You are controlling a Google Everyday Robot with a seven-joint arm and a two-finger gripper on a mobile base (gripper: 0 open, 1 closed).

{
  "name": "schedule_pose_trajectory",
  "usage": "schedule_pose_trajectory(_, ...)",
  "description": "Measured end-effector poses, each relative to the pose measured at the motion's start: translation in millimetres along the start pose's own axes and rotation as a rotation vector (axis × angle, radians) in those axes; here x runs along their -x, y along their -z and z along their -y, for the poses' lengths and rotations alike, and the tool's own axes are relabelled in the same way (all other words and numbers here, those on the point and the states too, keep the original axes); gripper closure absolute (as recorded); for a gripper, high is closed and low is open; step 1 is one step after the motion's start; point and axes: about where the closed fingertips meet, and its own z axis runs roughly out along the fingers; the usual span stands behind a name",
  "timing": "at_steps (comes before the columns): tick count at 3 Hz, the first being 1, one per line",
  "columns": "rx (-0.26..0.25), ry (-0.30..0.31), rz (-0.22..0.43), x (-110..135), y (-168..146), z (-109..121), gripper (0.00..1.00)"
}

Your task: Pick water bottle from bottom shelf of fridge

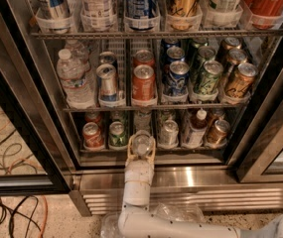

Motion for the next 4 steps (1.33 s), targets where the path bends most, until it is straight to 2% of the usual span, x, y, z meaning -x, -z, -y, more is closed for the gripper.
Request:
schedule_pose_trajectory(2, 0.029, 0.028, 0.051, 24.2, 2.9, 0.7, 1.00)
schedule_pose_trajectory(3, 0.029, 0.028, 0.051, 20.8, 3.7, 1.0, 1.00)
schedule_pose_trajectory(4, 0.073, 0.056, 0.028, 39.5, 22.3, 3.9, 1.00)
